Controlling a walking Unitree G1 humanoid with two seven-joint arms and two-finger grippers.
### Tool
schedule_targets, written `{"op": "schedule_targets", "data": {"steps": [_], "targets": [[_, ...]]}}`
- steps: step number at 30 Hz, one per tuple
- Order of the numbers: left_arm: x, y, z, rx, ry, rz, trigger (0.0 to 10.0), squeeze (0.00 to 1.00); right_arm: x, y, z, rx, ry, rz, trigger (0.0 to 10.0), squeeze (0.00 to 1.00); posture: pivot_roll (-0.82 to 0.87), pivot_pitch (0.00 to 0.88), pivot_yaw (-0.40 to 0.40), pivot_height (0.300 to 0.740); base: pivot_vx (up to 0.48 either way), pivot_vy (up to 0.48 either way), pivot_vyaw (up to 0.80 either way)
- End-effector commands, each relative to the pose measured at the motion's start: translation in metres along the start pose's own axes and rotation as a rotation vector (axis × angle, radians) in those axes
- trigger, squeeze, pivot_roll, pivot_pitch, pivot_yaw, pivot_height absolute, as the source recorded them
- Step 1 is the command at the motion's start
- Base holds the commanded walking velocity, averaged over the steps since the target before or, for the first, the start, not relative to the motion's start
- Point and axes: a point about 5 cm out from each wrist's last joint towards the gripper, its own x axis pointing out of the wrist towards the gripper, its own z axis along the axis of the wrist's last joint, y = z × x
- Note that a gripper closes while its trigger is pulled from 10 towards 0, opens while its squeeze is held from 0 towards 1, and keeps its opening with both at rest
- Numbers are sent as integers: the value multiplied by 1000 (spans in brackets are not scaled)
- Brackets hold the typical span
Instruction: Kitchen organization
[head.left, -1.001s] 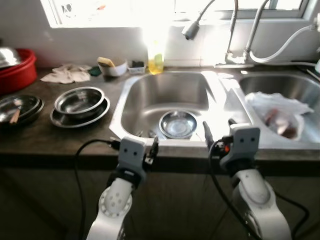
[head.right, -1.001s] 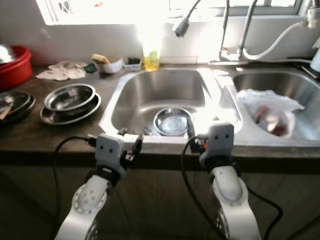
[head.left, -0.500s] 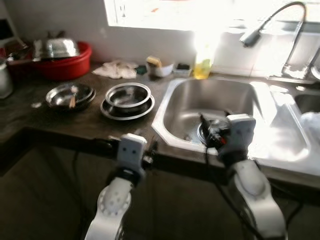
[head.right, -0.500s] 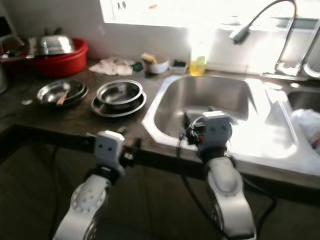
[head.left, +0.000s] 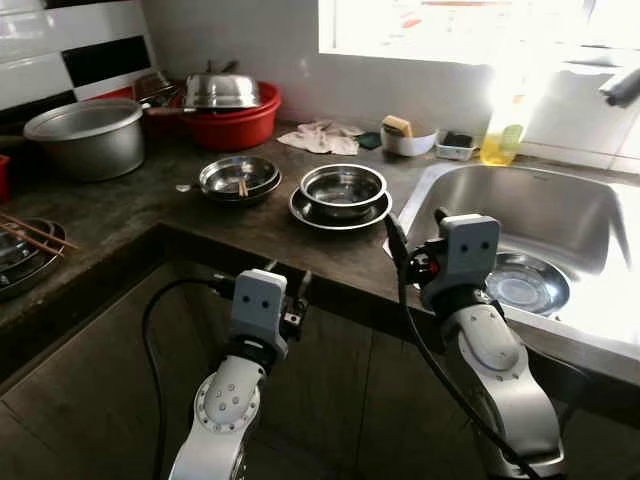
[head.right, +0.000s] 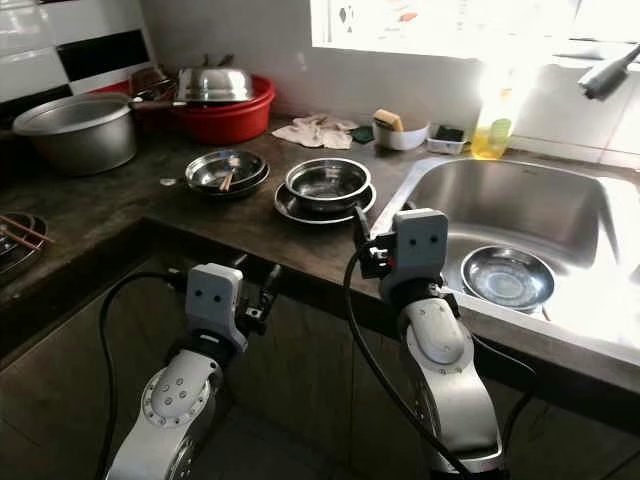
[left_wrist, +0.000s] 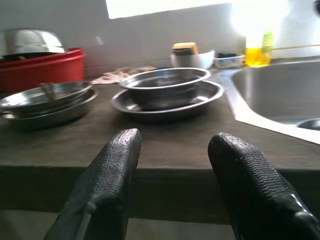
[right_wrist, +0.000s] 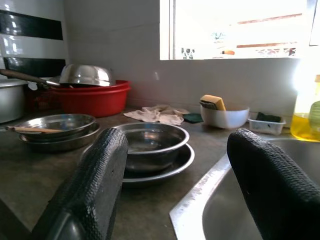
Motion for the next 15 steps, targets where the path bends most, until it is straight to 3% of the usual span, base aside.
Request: {"op": "schedule_targets", "data": {"steps": [1, 7, 15], "targets": [[1, 0, 3, 7, -3, 1, 10000, 0, 4, -1, 2, 0, -2, 6, 10000, 0, 64, 15, -2, 740, 0, 0, 0], [1, -1, 3, 21, -10, 5, 10000, 0, 9, 3, 5, -11, -17, 36, 10000, 0, 63, 16, -8, 740, 43, 0, 629], [0, -4, 3, 21, -12, -15, 10000, 0, 15, -1, 7, -5, -28, 29, 10000, 0, 54, 12, -8, 740, 337, 0, 0]]}}
